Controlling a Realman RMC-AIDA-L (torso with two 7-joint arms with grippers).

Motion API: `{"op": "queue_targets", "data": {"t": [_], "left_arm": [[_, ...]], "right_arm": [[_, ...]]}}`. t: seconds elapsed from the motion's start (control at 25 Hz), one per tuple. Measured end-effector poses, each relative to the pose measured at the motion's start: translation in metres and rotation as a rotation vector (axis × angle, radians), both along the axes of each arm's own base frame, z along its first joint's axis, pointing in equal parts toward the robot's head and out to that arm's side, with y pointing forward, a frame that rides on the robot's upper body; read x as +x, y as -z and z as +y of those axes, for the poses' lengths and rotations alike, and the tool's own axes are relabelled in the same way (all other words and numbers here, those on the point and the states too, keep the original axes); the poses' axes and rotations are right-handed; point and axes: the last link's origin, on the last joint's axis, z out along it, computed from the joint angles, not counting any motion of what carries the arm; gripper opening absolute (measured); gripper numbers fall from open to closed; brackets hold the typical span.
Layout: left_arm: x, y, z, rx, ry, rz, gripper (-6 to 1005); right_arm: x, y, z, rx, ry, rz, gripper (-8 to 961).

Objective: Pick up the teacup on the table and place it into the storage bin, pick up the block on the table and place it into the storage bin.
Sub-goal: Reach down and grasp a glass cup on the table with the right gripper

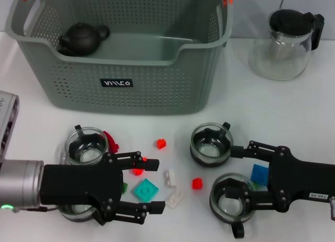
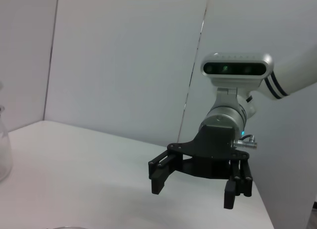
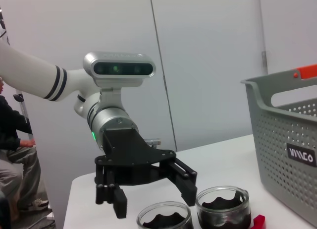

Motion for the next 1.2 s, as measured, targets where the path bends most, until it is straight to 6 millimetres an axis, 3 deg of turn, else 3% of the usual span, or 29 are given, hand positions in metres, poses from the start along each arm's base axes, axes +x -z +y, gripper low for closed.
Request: {"op": "queue_targets", "data": {"t": [0.2, 0.48, 0.68, 0.88, 0.96, 1.0, 1.2], "left_arm": [[-0.002, -0.007, -0.003, -0.002, -0.001, -0.017, 841], [-0.021, -0.037, -0.013, 0.080, -0.075, -0.060, 840], [-0.042, -0.051, -0.022, 0.161, -0.171, -0.054, 840], [-0.051, -0.053, -0.027, 0.196, -0.219, -0.051, 840], [-0.051, -0.052, -0.028, 0.191, -0.222, -0.047, 840], [-0.051, -0.051, -0.028, 0.189, -0.222, -0.047, 840], [-0.050, -0.050, -0.027, 0.185, -0.221, -0.051, 840]], "right_arm": [[0.001, -0.003, 0.002, 0.014, 0.014, 0.011, 884], [0.002, -0.019, 0.010, -0.073, 0.079, -0.059, 879], [-0.006, -0.050, 0.019, -0.182, 0.126, -0.237, 876], [-0.033, -0.075, 0.029, -0.241, 0.112, -0.418, 873], [-0.057, -0.079, 0.037, -0.246, 0.069, -0.527, 872], [-0.057, -0.079, 0.037, -0.246, 0.069, -0.527, 838], [-0.094, -0.069, 0.046, -0.276, 0.009, -0.723, 691]]}}
